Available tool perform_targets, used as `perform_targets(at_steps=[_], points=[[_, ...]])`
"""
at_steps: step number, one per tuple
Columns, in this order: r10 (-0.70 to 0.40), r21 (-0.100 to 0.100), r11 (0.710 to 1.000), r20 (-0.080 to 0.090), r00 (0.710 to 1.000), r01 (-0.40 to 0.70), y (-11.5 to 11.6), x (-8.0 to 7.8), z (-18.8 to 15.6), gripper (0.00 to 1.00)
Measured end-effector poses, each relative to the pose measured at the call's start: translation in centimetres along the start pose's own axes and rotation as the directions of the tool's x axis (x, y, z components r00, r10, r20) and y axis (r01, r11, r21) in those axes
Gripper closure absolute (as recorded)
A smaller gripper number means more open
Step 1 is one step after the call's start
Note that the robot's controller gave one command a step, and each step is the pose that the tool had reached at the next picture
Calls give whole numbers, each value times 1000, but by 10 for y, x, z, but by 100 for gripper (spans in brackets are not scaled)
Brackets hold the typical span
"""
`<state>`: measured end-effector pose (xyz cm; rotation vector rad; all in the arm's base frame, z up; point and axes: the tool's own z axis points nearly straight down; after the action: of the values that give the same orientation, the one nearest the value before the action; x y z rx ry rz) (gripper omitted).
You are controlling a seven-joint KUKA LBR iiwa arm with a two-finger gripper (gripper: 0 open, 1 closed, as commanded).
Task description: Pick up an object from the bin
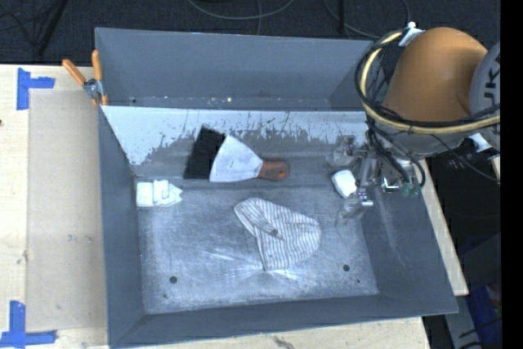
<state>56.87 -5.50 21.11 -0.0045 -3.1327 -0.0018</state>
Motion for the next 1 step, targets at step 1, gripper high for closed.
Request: perform_targets(at_steps=[1], points=[[-2, 1, 1000, 8, 1000, 2, 0, -1, -5, 0]])
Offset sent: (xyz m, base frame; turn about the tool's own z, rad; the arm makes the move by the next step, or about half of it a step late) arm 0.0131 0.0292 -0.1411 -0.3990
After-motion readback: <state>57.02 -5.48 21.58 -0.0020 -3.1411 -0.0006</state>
